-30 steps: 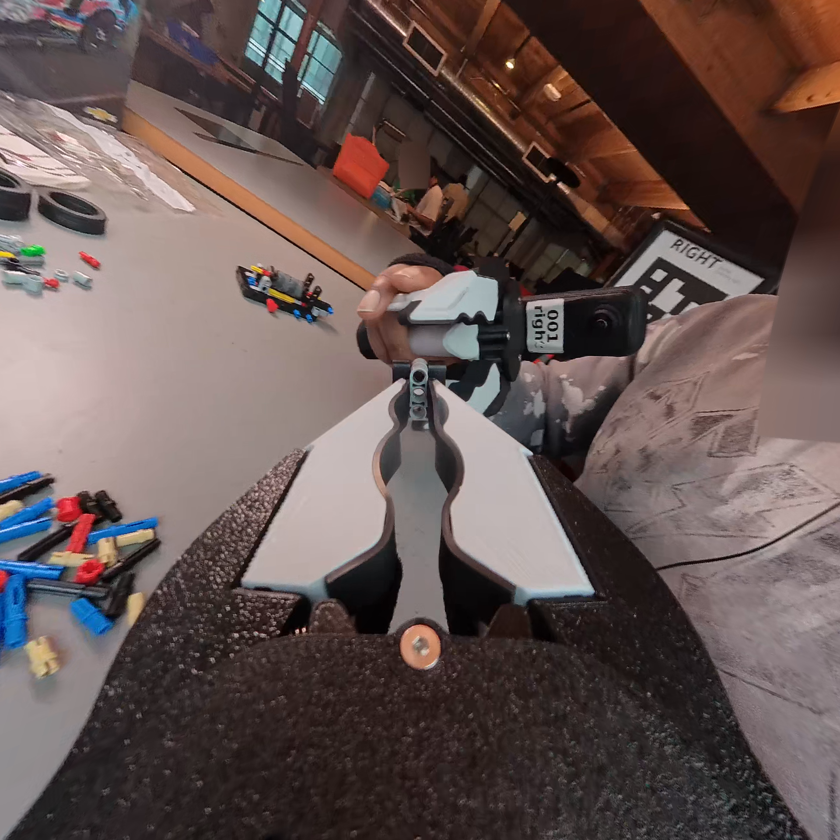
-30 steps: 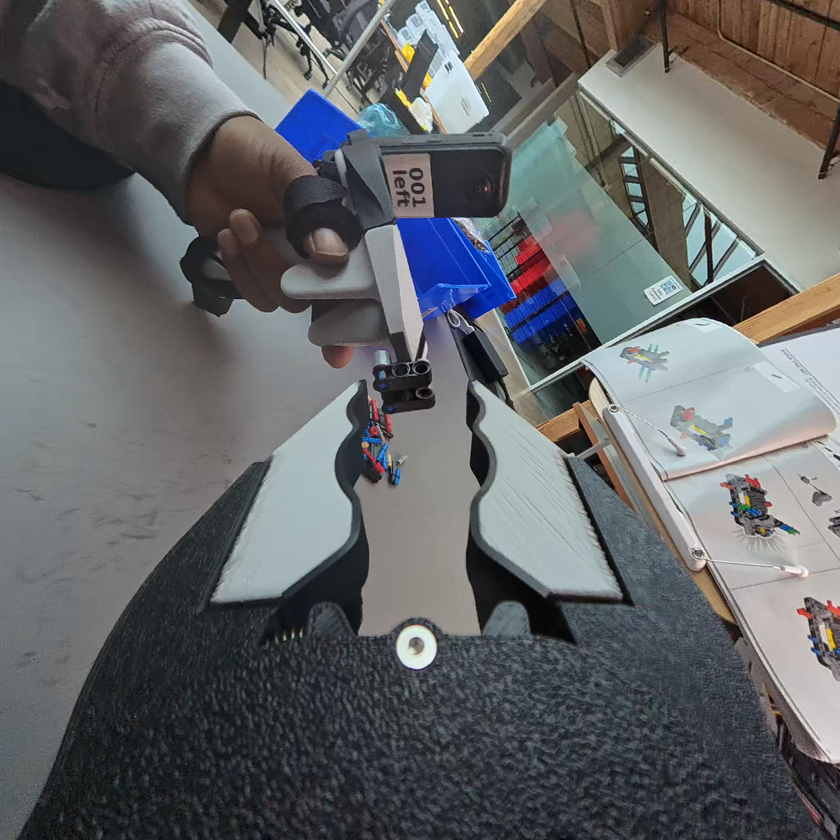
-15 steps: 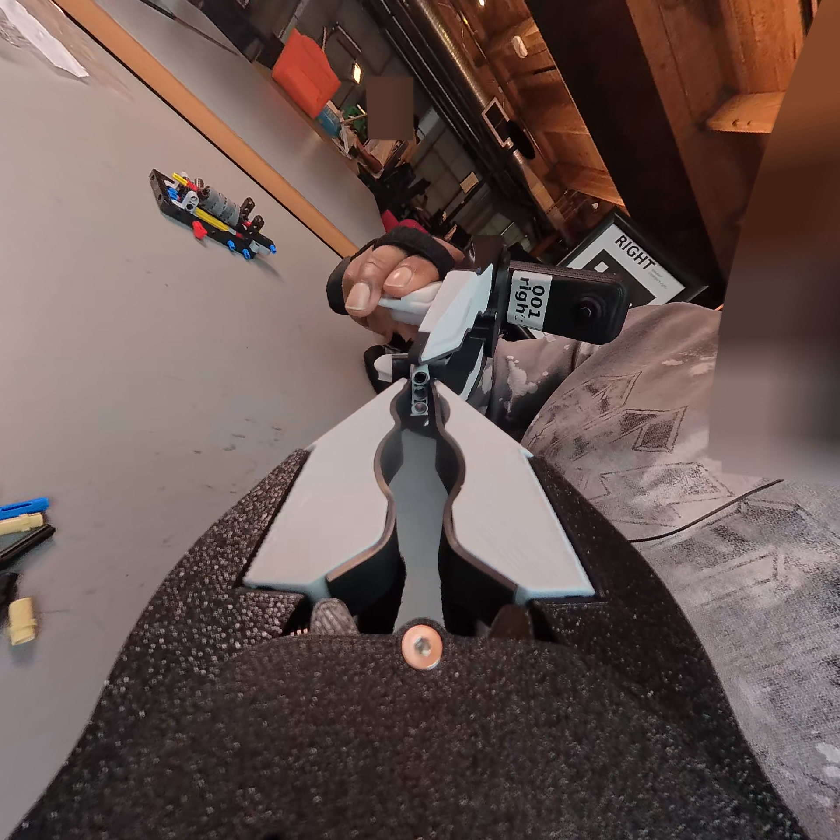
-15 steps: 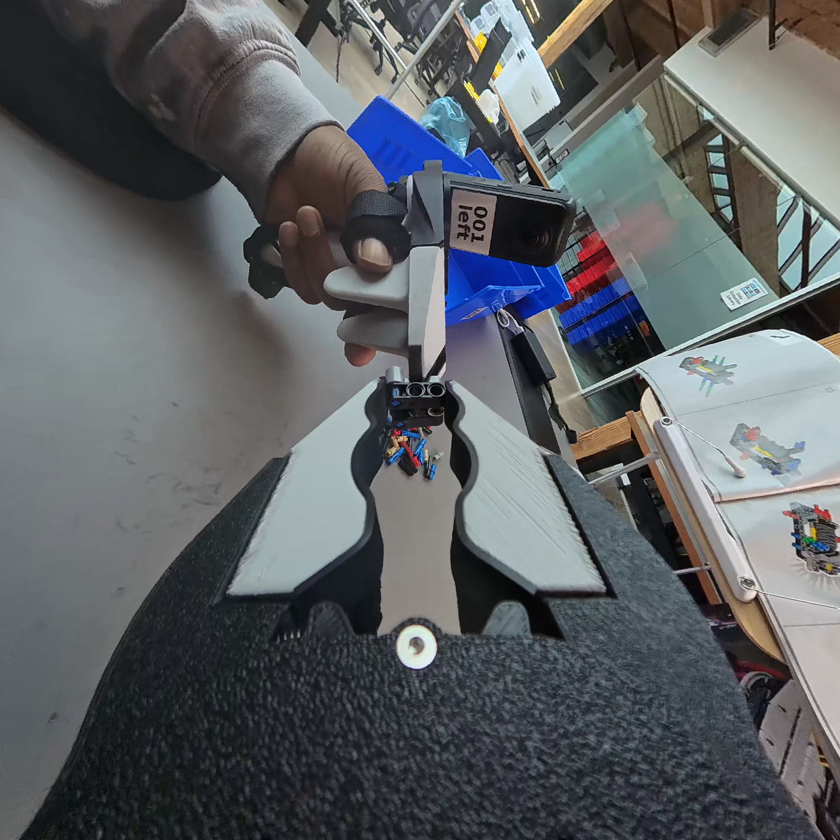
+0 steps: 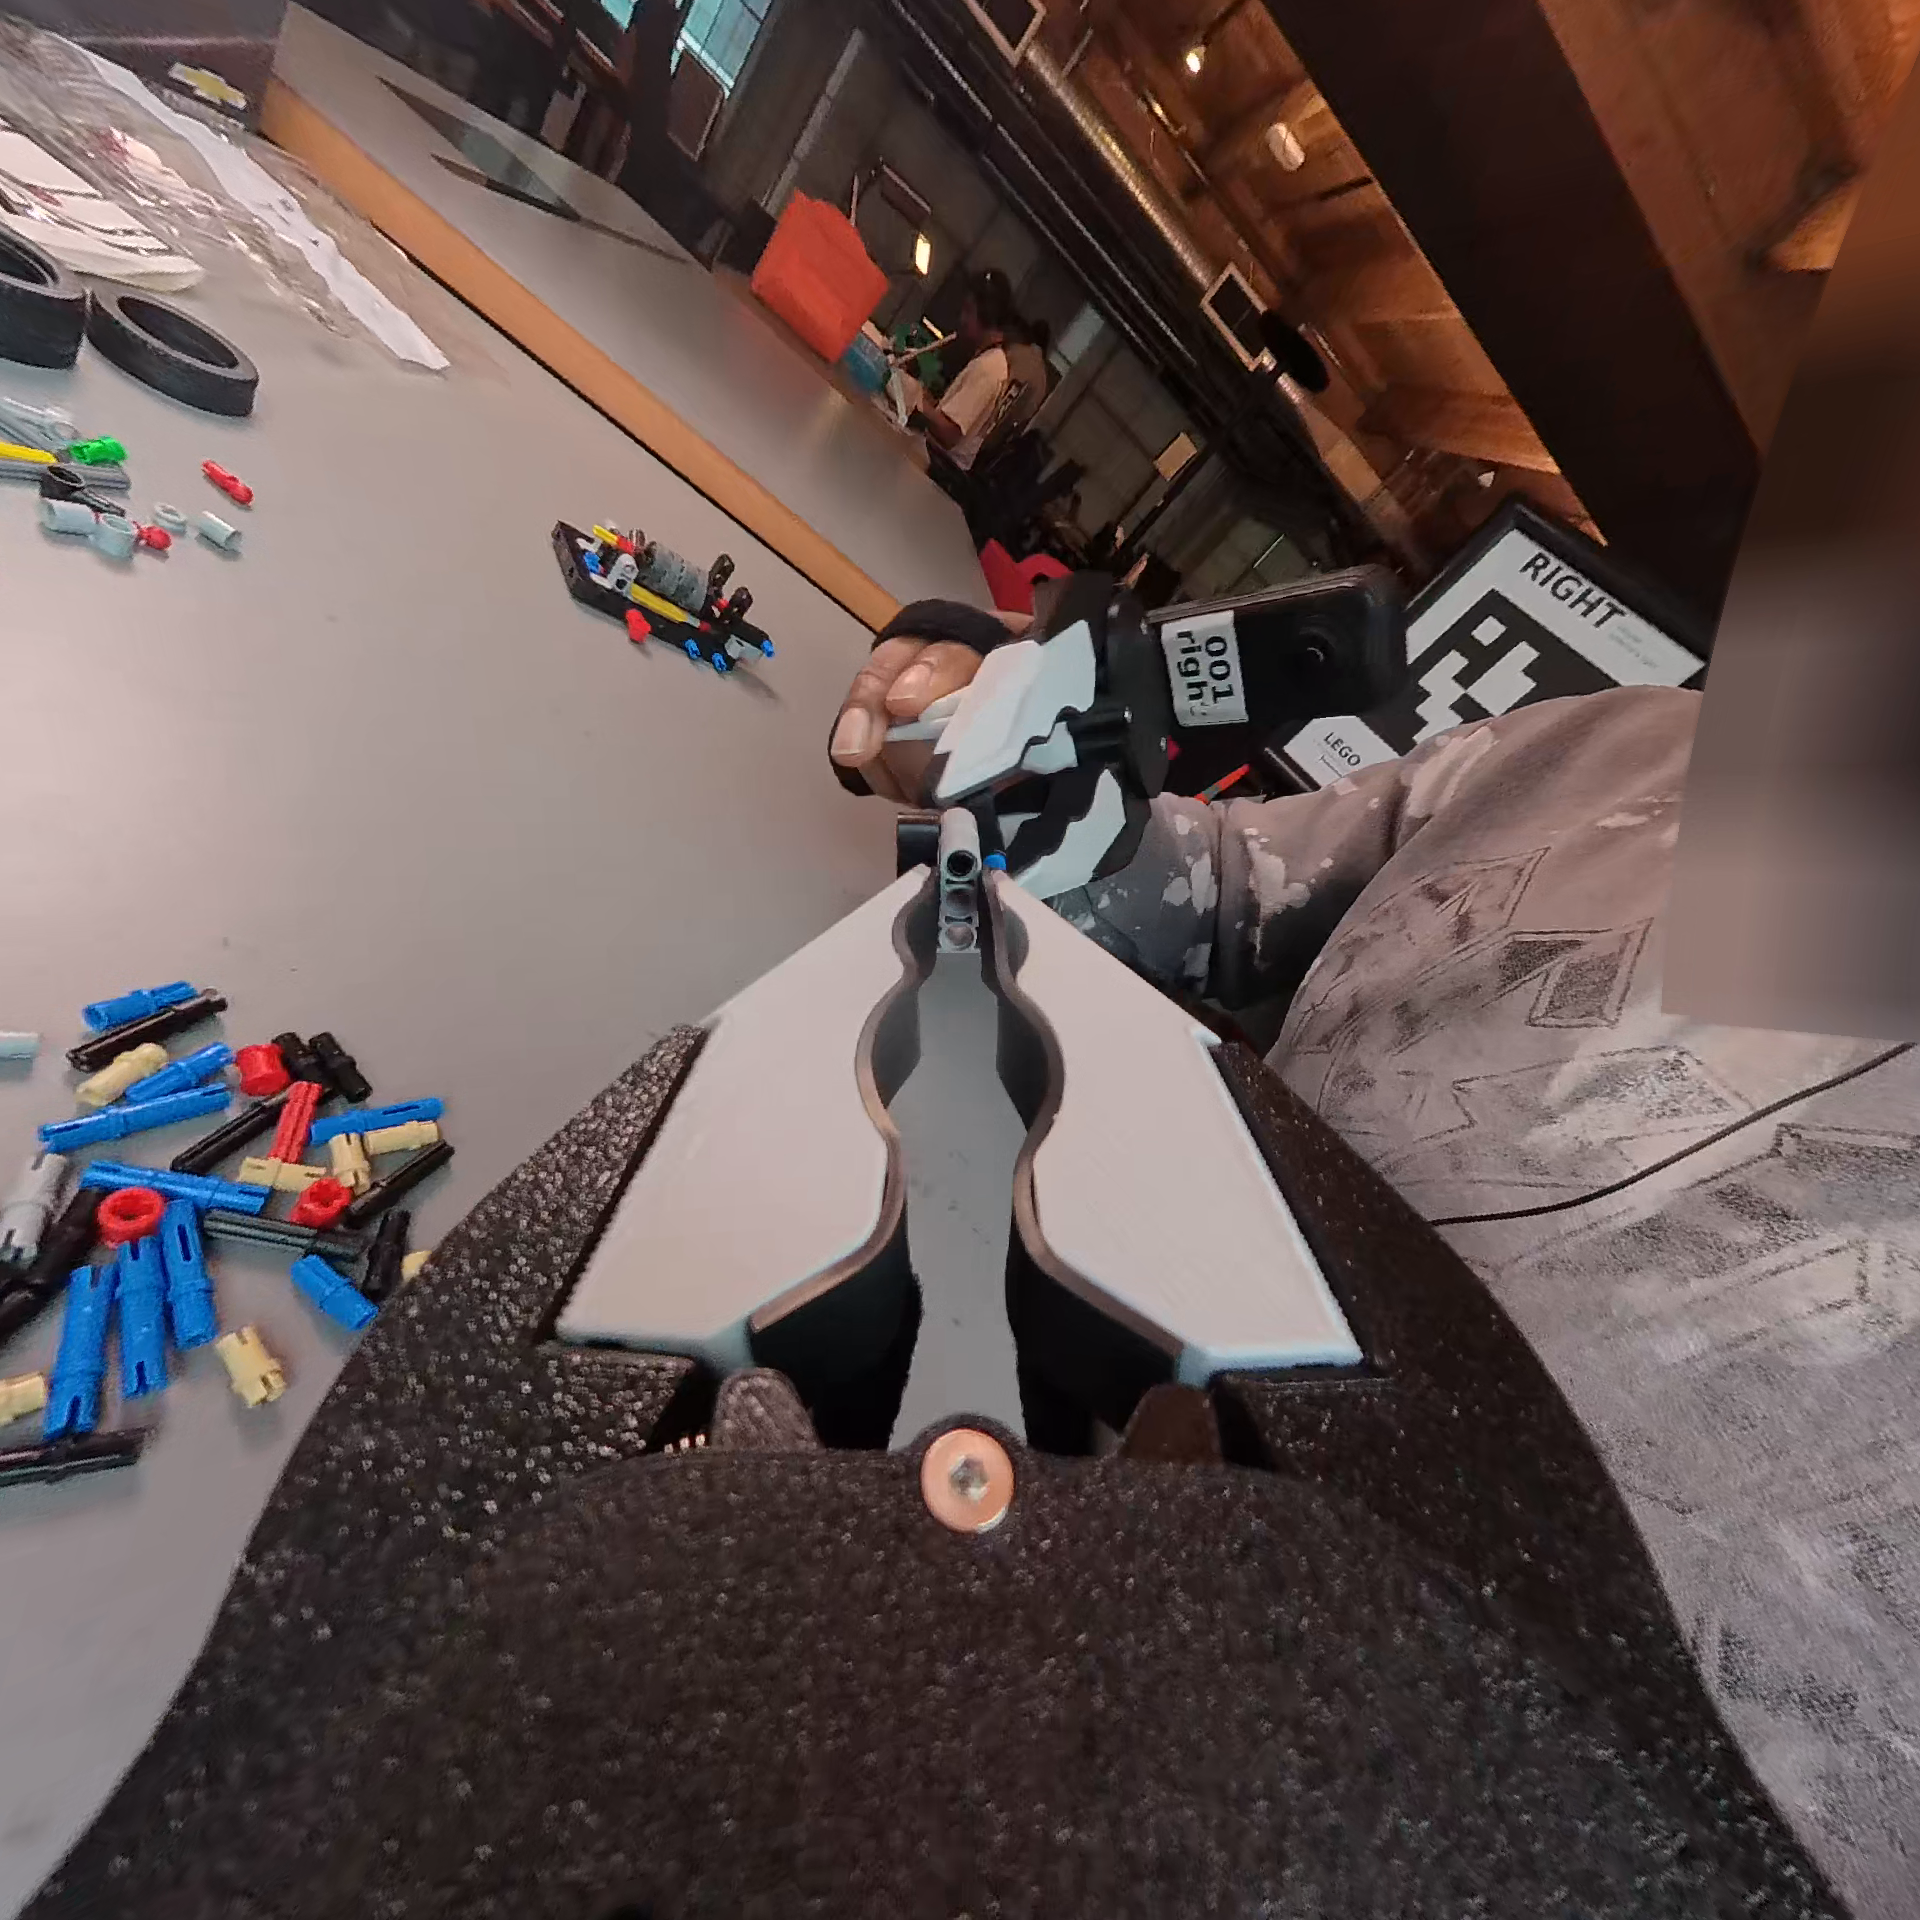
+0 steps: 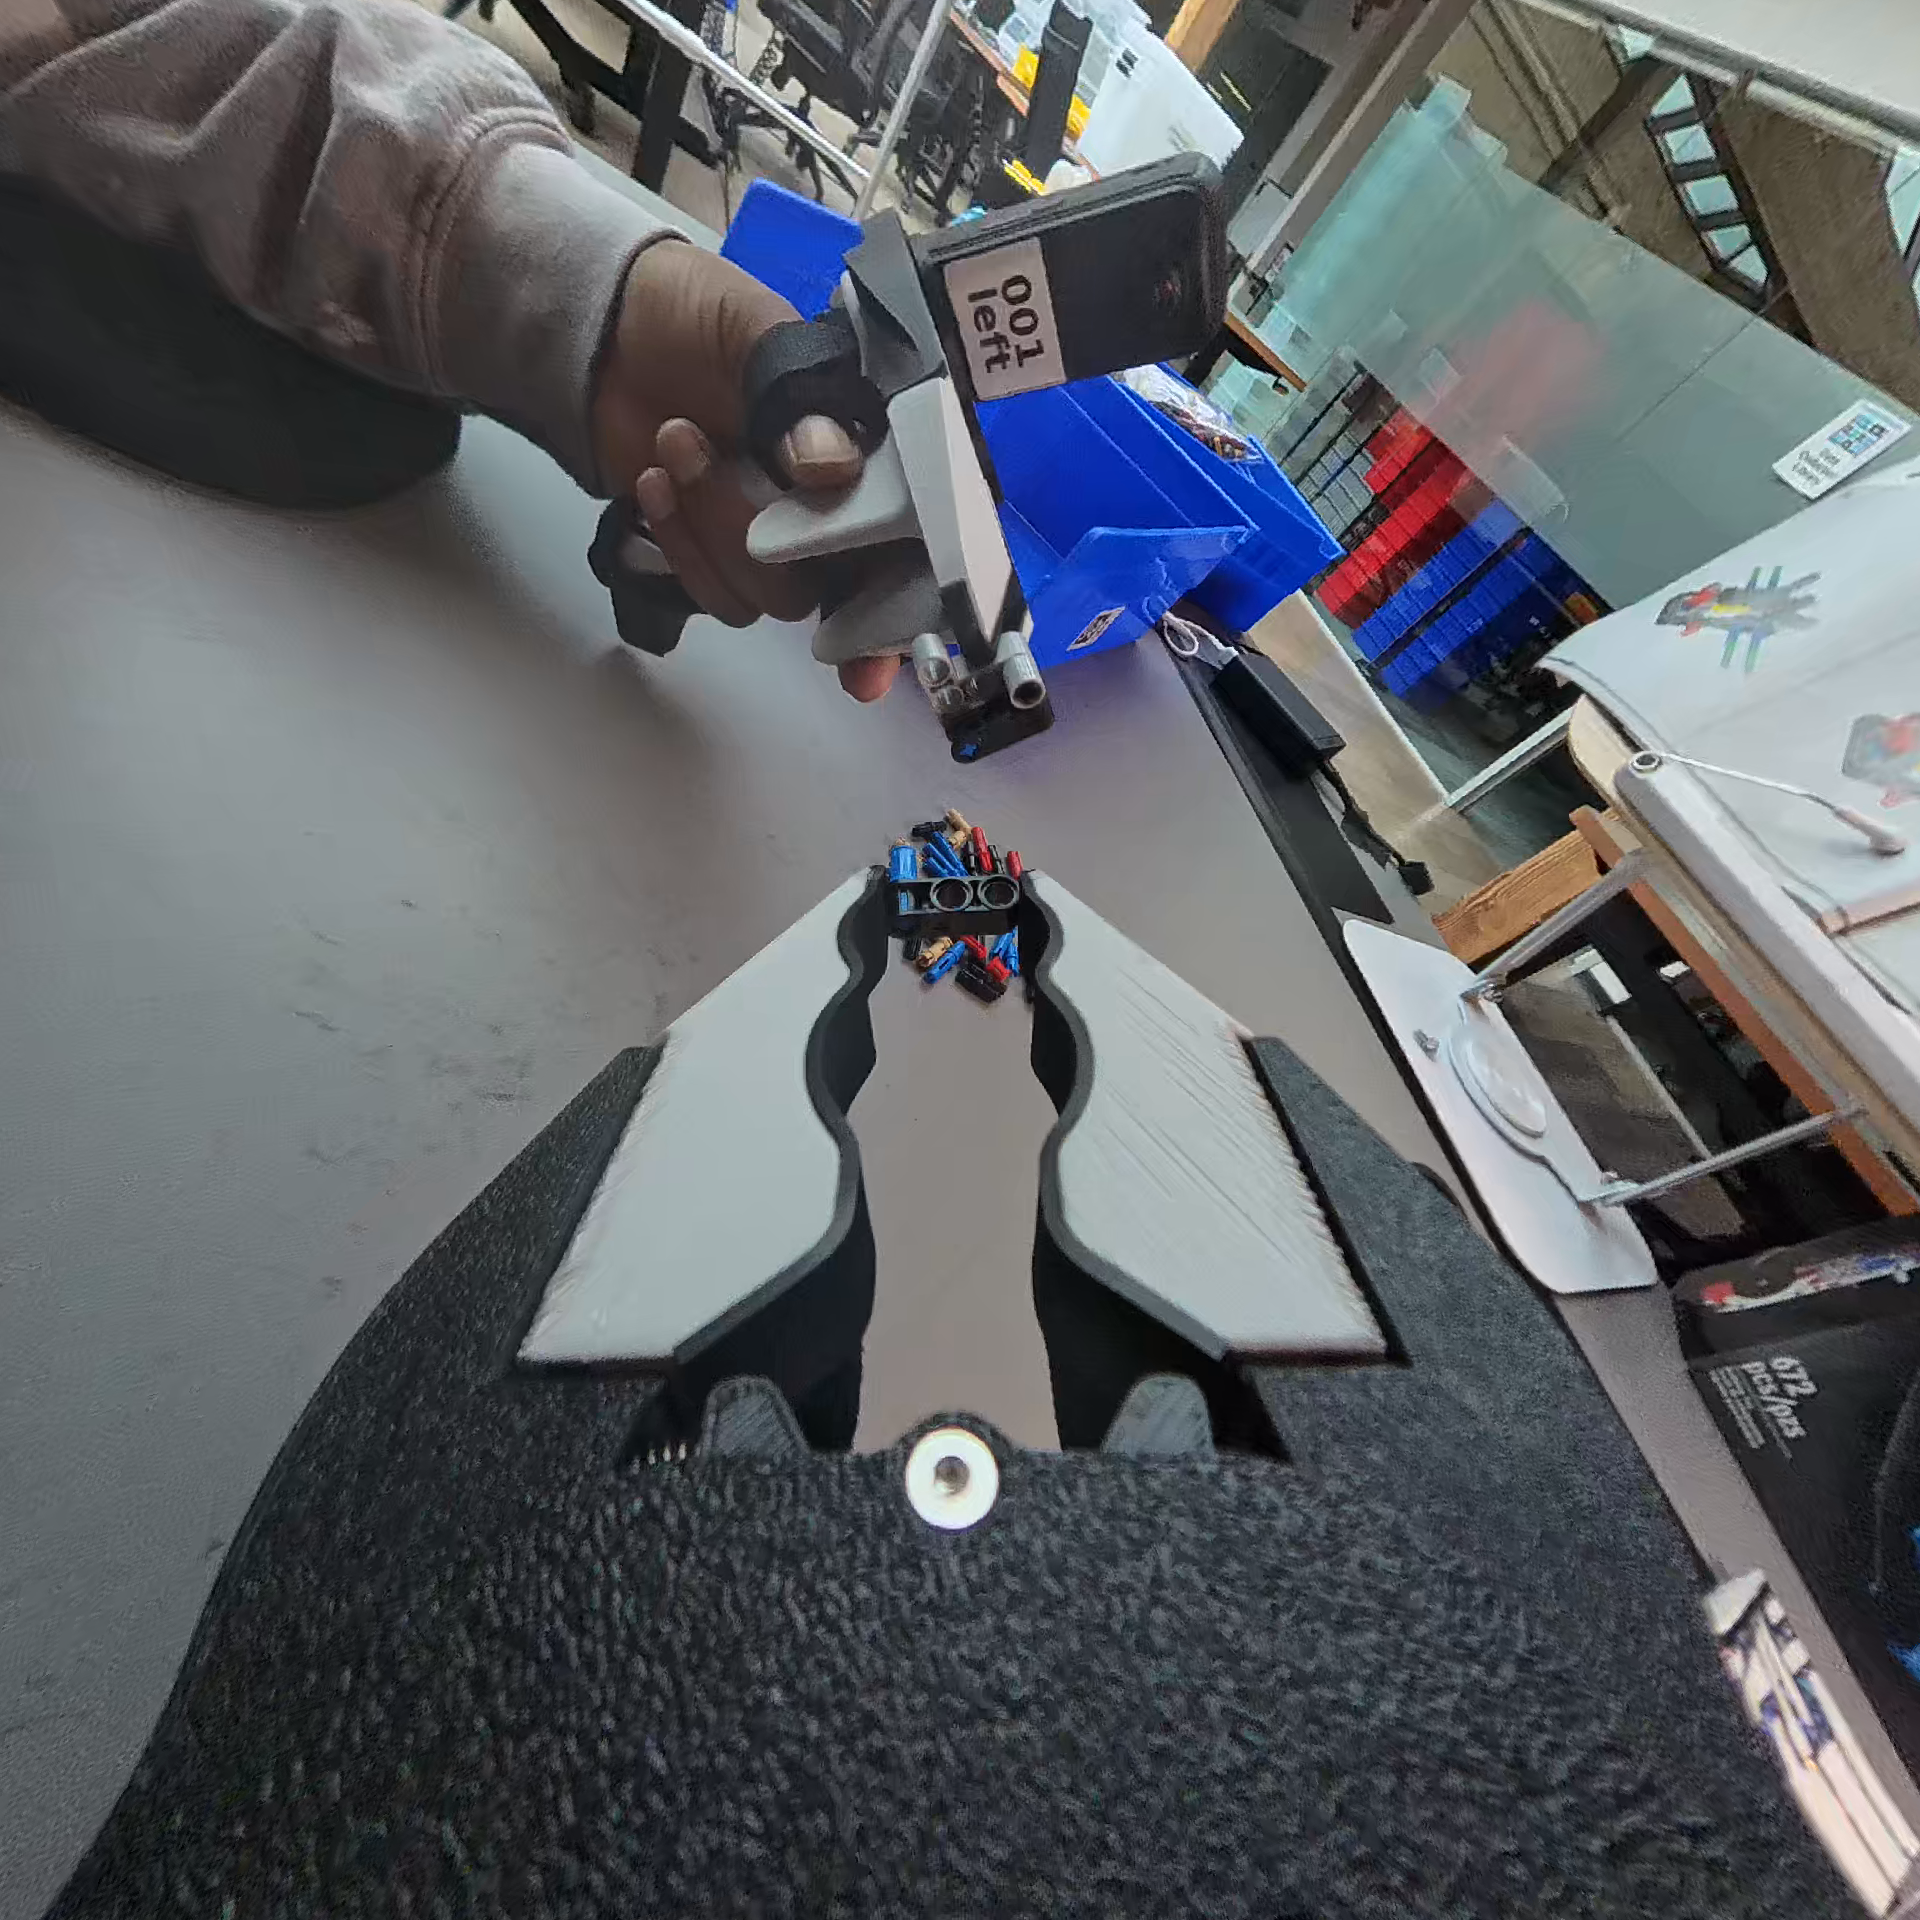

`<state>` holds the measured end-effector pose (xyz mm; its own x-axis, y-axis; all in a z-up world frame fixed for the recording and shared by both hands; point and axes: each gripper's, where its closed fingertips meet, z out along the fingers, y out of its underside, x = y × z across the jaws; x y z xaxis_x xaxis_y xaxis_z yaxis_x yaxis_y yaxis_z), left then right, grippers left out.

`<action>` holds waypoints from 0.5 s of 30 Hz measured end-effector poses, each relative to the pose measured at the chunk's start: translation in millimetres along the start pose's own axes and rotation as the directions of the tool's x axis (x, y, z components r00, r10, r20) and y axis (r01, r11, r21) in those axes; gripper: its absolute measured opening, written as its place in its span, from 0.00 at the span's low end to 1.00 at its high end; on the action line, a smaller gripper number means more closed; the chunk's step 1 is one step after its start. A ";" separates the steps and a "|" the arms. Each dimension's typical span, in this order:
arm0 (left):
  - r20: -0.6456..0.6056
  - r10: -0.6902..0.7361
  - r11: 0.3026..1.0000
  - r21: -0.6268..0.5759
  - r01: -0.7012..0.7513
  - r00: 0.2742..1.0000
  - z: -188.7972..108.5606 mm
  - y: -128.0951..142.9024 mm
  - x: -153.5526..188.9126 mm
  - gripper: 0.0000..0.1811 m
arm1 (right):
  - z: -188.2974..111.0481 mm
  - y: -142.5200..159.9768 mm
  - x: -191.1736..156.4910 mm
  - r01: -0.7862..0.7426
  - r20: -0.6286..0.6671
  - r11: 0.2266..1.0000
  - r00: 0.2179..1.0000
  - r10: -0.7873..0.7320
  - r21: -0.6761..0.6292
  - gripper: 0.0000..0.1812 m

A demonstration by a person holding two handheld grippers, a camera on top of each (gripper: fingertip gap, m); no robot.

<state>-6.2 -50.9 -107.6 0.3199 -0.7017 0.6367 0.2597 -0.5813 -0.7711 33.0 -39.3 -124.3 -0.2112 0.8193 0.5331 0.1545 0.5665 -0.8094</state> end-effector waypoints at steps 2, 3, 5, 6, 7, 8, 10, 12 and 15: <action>-0.006 -0.013 1.000 0.013 0.013 1.000 -0.4 1.9 -0.4 0.03 | 0.1 2.1 2.0 -0.054 -0.009 0.998 0.998 0.054 0.019 0.13; -0.008 -0.017 1.000 0.017 0.017 1.000 0.0 2.9 0.3 0.03 | 0.8 2.7 1.8 -0.080 -0.003 0.997 0.997 0.080 0.019 0.13; -0.013 -0.030 0.999 0.023 0.031 0.999 0.4 3.5 1.0 0.03 | 5.1 9.8 -5.4 -0.118 0.045 0.993 0.992 0.120 -0.027 0.14; -0.008 -0.032 0.999 0.021 0.033 0.999 0.7 4.0 0.3 0.03 | 7.9 14.5 -10.2 -0.127 0.068 0.990 0.989 0.131 -0.057 0.14; 0.004 -0.027 1.000 0.015 0.027 1.000 1.3 5.0 -0.6 0.03 | 10.2 17.9 -14.2 -0.130 0.081 0.989 0.987 0.135 -0.073 0.14; 0.022 -0.011 1.000 0.000 0.011 1.000 2.5 7.0 -1.9 0.03 | 12.2 21.1 -17.8 -0.128 0.092 0.988 0.986 0.136 -0.091 0.14; 0.072 0.044 0.998 -0.048 -0.041 0.996 5.7 13.3 -4.8 0.03 | 14.6 26.3 -19.6 -0.132 0.093 0.984 0.985 0.143 -0.115 0.14; 0.132 0.106 0.990 -0.108 -0.092 0.986 8.6 21.3 -9.8 0.04 | 16.0 31.9 -21.7 -0.152 0.108 0.978 0.980 0.168 -0.143 0.14; 0.231 0.210 0.961 -0.229 -0.156 0.950 10.8 37.5 -22.9 0.04 | 18.6 45.0 -26.1 -0.141 0.120 0.967 0.978 0.169 -0.210 0.14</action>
<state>6.1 -52.2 -151.2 0.5686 -0.6935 0.4425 -0.0096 -0.5434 -0.8394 27.5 -36.9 -179.3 -0.2966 0.8866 0.3550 0.3818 0.4508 -0.8068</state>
